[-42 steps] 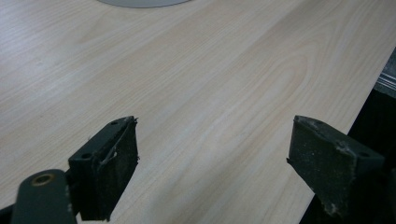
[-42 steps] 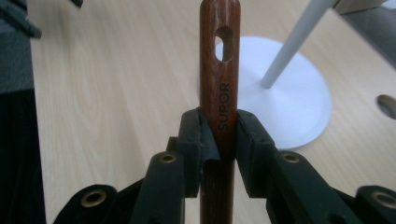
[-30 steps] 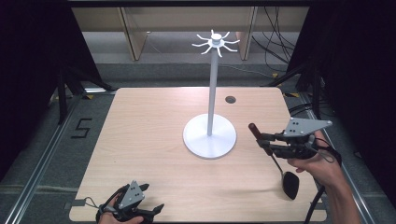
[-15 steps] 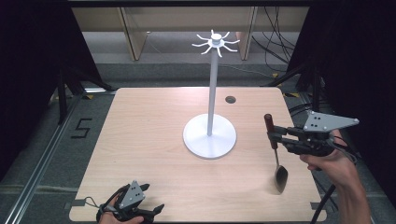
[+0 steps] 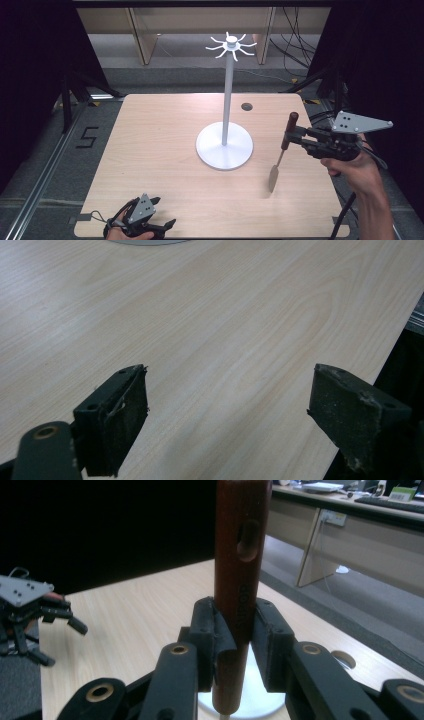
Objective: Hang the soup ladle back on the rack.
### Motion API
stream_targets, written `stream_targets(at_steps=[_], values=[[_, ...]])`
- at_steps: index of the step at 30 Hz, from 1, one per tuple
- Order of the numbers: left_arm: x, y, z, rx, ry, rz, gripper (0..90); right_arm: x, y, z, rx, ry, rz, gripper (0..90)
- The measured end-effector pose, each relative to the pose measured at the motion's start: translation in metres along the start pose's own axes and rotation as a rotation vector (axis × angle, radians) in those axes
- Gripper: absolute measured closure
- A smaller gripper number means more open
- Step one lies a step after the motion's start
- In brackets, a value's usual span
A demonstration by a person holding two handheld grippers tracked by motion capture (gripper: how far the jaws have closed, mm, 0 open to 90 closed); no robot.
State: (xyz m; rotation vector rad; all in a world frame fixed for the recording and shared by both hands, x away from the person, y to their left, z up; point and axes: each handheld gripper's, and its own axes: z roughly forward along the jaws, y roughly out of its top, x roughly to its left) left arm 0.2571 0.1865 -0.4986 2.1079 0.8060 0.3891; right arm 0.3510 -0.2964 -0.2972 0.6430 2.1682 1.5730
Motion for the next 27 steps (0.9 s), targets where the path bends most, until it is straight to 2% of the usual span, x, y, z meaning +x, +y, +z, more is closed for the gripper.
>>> stream_targets(at_steps=[1, 2, 3, 5, 9, 10, 11, 12, 14, 15, 16, 17, 18, 19, 21, 22, 26, 27], values=[[0.0, 0.0, 0.0, 0.001, -0.006, -0.001, 15.1, 0.001, 0.004, 0.004, 0.0, -0.004, 0.007, 73.7], [0.001, -0.001, 0.0, 0.004, -0.001, 0.0, 15.2, 0.0, 0.005, 0.008, -0.023, -0.013, -0.015, 73.8], [0.001, -0.001, 0.0, 0.004, -0.001, 0.0, 15.1, 0.002, 0.008, 0.01, -0.017, -0.001, 0.012, 73.8], [0.002, 0.0, -0.001, 0.019, 0.01, 0.016, 15.1, 0.001, 0.01, 0.013, -0.015, -0.007, -0.002, 73.8], [0.0, -0.001, 0.0, -0.013, 0.0, -0.013, 15.1, -0.001, 0.018, 0.03, -0.035, -0.014, 0.029, 73.8], [0.001, 0.0, -0.001, 0.001, 0.004, -0.007, 15.1, -0.002, 0.02, 0.033, -0.044, -0.009, 0.034, 73.8], [0.0, 0.0, -0.001, -0.01, -0.001, -0.017, 15.1, -0.003, 0.022, 0.036, -0.044, -0.014, 0.029, 73.8], [0.001, 0.0, -0.001, 0.002, 0.0, 0.001, 15.1, -0.003, 0.023, 0.039, -0.054, -0.01, 0.04, 73.8], [0.001, -0.001, -0.001, 0.005, -0.008, 0.003, 15.1, -0.004, 0.027, 0.044, -0.045, -0.016, 0.046, 73.8], [0.001, 0.0, -0.001, 0.009, -0.009, 0.002, 15.1, -0.006, 0.029, 0.047, -0.045, -0.018, 0.027, 73.8], [0.0, 0.0, -0.001, -0.009, 0.0, -0.015, 15.1, -0.006, 0.032, 0.049, -0.042, -0.02, 0.047, 73.8], [0.001, 0.0, -0.001, 0.001, 0.001, 0.003, 15.1, -0.008, 0.035, 0.051, -0.049, -0.022, 0.036, 73.8], [0.001, 0.0, -0.001, 0.001, 0.001, 0.003, 15.1, -0.008, 0.038, 0.052, -0.051, -0.028, 0.047, 73.8], [0.001, -0.001, -0.001, -0.002, -0.008, 0.004, 15.1, -0.009, 0.041, 0.053, -0.054, -0.037, 0.037, 73.8], [0.001, 0.0, -0.002, 0.0, 0.002, 0.003, 15.1, -0.01, 0.048, 0.056, -0.054, -0.042, 0.037, 73.8], [0.001, 0.0, -0.002, 0.0, 0.002, 0.003, 15.1, -0.011, 0.051, 0.057, -0.056, -0.055, 0.02, 73.8], [-0.001, -0.001, 0.0, -0.02, -0.012, -0.013, 15.1, -0.009, 0.065, 0.06, -0.06, -0.062, 0.033, 73.8], [0.001, 0.0, -0.002, -0.002, -0.001, 0.01, 15.1, -0.009, 0.068, 0.061, -0.06, -0.067, 0.039, 73.8]])
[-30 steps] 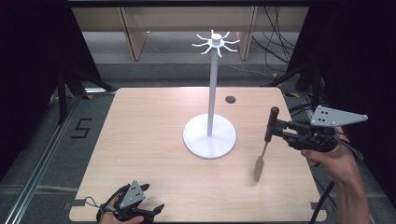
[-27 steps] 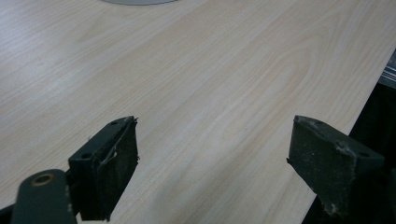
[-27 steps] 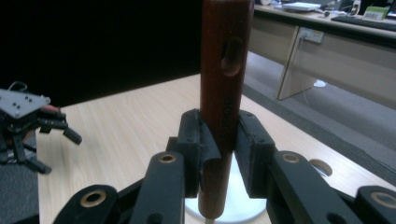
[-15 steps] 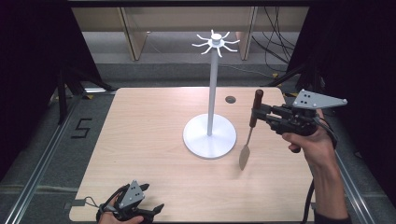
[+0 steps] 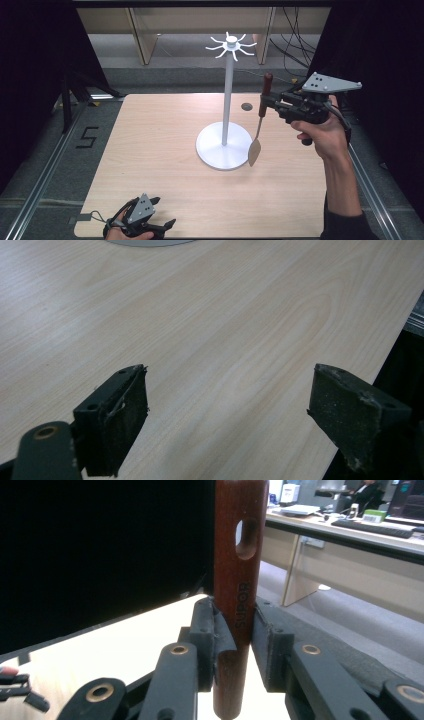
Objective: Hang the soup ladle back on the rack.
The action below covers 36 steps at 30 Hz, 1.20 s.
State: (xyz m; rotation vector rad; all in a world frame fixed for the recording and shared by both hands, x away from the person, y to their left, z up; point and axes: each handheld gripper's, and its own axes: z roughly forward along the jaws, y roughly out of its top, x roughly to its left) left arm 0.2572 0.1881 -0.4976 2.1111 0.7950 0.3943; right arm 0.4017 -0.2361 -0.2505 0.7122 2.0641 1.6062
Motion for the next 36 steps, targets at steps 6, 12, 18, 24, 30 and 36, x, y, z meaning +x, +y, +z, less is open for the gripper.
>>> stream_targets(at_steps=[6, 12, 18, 24, 30, 36], values=[[0.0, 0.0, -0.001, 0.007, -0.005, -0.008, 15.1, -0.004, 0.012, 0.007, 0.0, -0.023, -0.003, 73.8], [-0.001, 0.0, 0.0, 0.003, -0.008, -0.013, 15.1, -0.006, 0.025, 0.011, -0.003, -0.046, -0.003, 73.8], [-0.001, 0.0, 0.0, -0.004, -0.011, -0.015, 15.1, -0.006, 0.039, 0.018, 0.003, -0.074, -0.001, 73.8], [-0.001, 0.0, 0.0, -0.01, -0.013, -0.022, 15.1, -0.007, 0.046, 0.027, 0.021, -0.089, -0.007, 73.8], [-0.001, 0.001, 0.001, -0.024, -0.011, -0.003, 15.1, -0.005, 0.046, 0.035, 0.044, -0.093, 0.006, 73.7], [0.0, 0.001, 0.0, -0.013, -0.011, 0.001, 15.1, -0.004, 0.048, 0.04, 0.044, -0.104, -0.01, 73.7]])
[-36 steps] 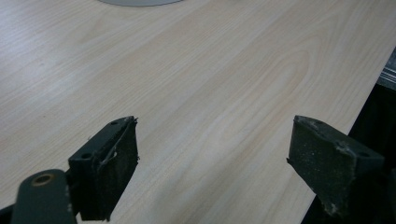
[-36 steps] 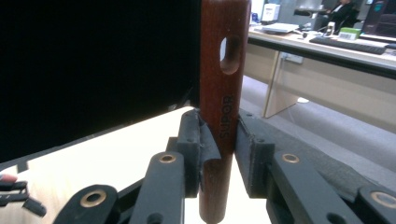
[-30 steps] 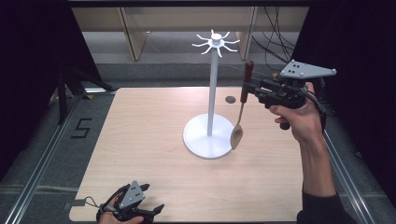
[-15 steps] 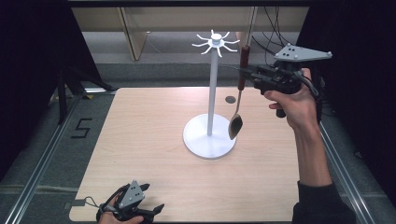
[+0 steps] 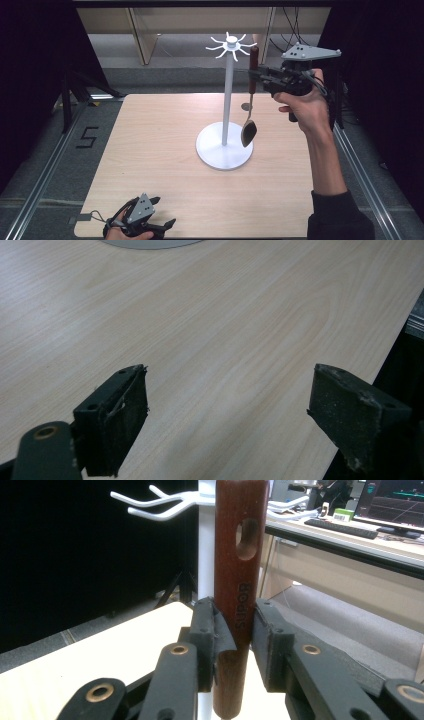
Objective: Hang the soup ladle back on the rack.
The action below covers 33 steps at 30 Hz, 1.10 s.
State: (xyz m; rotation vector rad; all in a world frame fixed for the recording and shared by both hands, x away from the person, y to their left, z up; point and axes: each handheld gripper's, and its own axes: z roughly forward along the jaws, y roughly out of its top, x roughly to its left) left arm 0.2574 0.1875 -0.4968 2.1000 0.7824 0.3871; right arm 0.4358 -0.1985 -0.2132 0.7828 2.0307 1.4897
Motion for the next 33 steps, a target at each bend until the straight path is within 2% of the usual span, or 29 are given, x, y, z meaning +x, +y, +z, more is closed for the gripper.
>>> stream_targets(at_steps=[3, 4, 5, 9, 11, 12, 13, 14, 17, 18, 20, 22, 23, 24, 25, 26, 27, 30, 31, 33], values=[[0.0, 0.0, -0.001, 0.011, 0.005, 0.003, 15.1, 0.001, 0.003, 0.004, 0.001, -0.012, -0.022, 73.7], [-0.001, 0.0, -0.001, 0.008, 0.01, -0.017, 15.1, 0.002, 0.002, 0.005, 0.006, -0.016, -0.012, 73.7], [-0.002, -0.001, 0.001, -0.017, 0.001, -0.03, 15.1, 0.001, 0.002, 0.007, 0.006, -0.017, -0.022, 73.7], [-0.002, -0.001, 0.0, -0.004, 0.006, -0.028, 15.1, 0.002, 0.003, 0.009, 0.009, -0.011, -0.005, 73.7], [-0.002, -0.001, 0.002, -0.023, -0.001, -0.031, 15.1, 0.002, 0.003, 0.01, 0.01, -0.016, -0.018, 73.7], [-0.002, -0.001, 0.002, -0.021, -0.002, -0.031, 15.1, 0.004, 0.004, 0.011, 0.015, -0.015, -0.007, 73.7], [-0.001, -0.001, 0.0, 0.006, 0.01, -0.016, 15.2, 0.004, 0.004, 0.013, 0.015, -0.012, -0.01, 73.7], [-0.002, -0.001, 0.001, -0.011, 0.007, -0.027, 15.1, 0.004, 0.004, 0.013, 0.018, -0.013, -0.011, 73.7], [-0.002, -0.001, 0.001, -0.018, 0.0, -0.025, 15.1, 0.005, 0.003, 0.015, 0.007, -0.022, -0.018, 73.6], [-0.002, -0.001, 0.0, 0.0, 0.003, -0.026, 15.1, 0.004, 0.003, 0.015, 0.005, -0.024, -0.02, 73.5], [-0.002, -0.001, 0.0, -0.003, 0.004, -0.028, 15.1, 0.005, 0.002, 0.015, 0.007, -0.024, -0.004, 73.3], [-0.002, -0.001, 0.001, -0.014, 0.002, -0.025, 15.1, 0.005, 0.0, 0.015, -0.002, -0.024, -0.024, 72.5], [-0.002, -0.001, 0.001, -0.014, 0.002, -0.025, 15.1, 0.006, 0.0, 0.015, -0.001, -0.018, -0.019, 72.0], [-0.001, 0.0, 0.0, 0.014, 0.004, -0.003, 15.1, 0.007, -0.001, 0.015, -0.005, -0.023, -0.024, 71.4], [0.0, 0.0, 0.0, 0.002, 0.004, 0.008, 15.2, 0.007, -0.001, 0.015, -0.001, -0.019, -0.021, 70.9], [0.0, 0.0, 0.0, 0.002, 0.004, 0.008, 15.1, 0.007, -0.001, 0.015, -0.001, -0.019, -0.021, 70.9], [-0.002, -0.001, 0.001, -0.019, 0.0, -0.026, 15.1, 0.008, -0.002, 0.013, -0.002, -0.016, -0.017, 68.5], [-0.002, -0.001, 0.0, -0.004, 0.005, -0.029, 15.1, 0.007, -0.004, 0.01, -0.018, -0.019, -0.028, 64.7], [-0.001, -0.001, 0.001, -0.002, 0.01, -0.016, 15.1, 0.008, -0.006, 0.009, -0.019, -0.009, -0.008, 63.1], [-0.002, -0.001, 0.001, -0.018, 0.001, -0.023, 15.1, 0.009, -0.009, 0.006, -0.016, 0.007, 0.0, 60.2]])
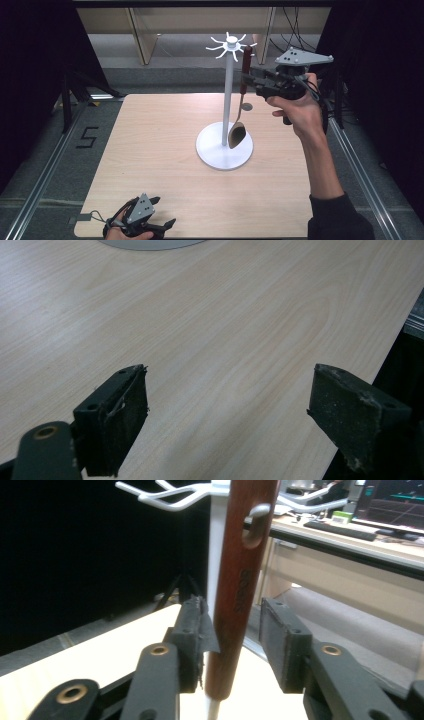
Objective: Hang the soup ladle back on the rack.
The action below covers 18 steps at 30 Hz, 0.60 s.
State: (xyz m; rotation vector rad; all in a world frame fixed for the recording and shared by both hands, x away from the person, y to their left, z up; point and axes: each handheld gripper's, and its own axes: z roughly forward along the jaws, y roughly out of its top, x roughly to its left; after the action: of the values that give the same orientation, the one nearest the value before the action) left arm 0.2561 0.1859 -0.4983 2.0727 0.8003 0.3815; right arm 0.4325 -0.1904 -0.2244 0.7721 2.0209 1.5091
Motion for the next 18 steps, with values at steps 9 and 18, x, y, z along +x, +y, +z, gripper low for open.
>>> stream_targets(at_steps=[9, 18], values=[[0.002, 0.001, -0.001, 0.019, 0.004, 0.025, 15.1, 0.004, -0.023, -0.015, 0.005, 0.005, -0.008, 48.9], [0.002, 0.001, 0.0, 0.013, 0.0, 0.021, 15.1, 0.001, -0.046, -0.021, 0.003, 0.007, 0.026, 47.8]])
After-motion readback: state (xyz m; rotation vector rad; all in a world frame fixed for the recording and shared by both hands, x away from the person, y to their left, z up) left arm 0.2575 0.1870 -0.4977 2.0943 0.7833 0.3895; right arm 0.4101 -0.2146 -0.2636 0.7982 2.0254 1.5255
